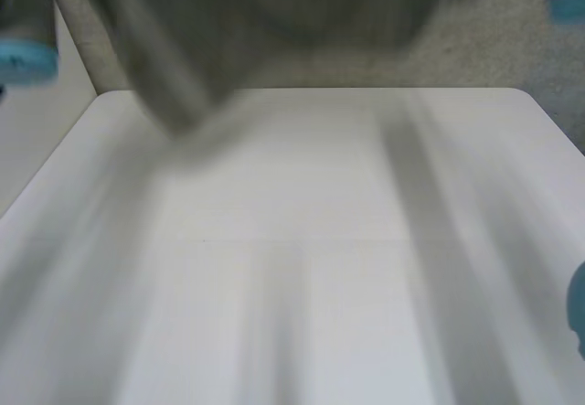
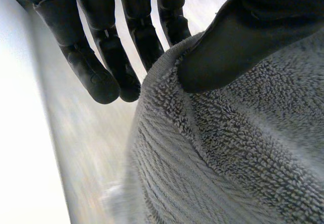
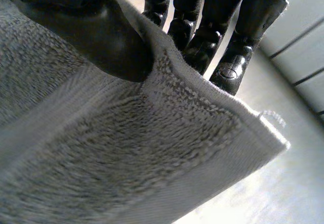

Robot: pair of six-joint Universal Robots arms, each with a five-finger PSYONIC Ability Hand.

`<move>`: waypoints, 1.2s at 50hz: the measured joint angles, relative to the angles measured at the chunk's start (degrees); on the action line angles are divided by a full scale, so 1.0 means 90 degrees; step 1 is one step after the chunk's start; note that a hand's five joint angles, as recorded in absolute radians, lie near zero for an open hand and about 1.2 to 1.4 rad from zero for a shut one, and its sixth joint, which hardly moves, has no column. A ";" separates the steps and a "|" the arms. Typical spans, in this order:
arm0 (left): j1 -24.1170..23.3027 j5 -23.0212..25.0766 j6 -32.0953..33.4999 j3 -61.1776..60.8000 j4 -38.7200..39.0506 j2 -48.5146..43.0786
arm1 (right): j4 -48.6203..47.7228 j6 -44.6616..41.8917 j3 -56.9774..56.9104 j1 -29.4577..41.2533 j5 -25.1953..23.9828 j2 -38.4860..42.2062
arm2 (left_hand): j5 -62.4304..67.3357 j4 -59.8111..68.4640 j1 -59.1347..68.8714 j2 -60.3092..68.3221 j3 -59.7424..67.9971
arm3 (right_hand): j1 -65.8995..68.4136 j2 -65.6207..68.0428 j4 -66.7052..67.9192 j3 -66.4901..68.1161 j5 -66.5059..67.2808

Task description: Fold the towel.

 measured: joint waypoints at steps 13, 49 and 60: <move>0.0017 0.0149 -0.0760 -0.1453 0.1930 0.0670 | 0.0550 0.1072 0.0941 -0.0081 -0.0513 -0.0364 | 0.0063 0.0000 0.0000 0.0000 0.0003 | 0.0005 0.0000 0.0000 0.0001 0.0021; 0.1202 0.2056 0.0957 -0.5652 0.1922 -0.0636 | 0.0990 -0.0223 0.7408 -0.0153 -0.0748 -0.0813 | 0.0063 0.0000 0.0000 0.0000 0.0013 | 0.0019 0.0034 0.0000 0.0001 0.0021; 0.1162 0.2170 0.1048 -0.6865 0.1475 0.1056 | 0.1355 -0.0251 0.8415 -0.0382 -0.0710 -0.2554 | 0.0063 0.0000 0.0000 0.0000 0.0015 | 0.0019 0.0034 0.0000 0.0001 0.0020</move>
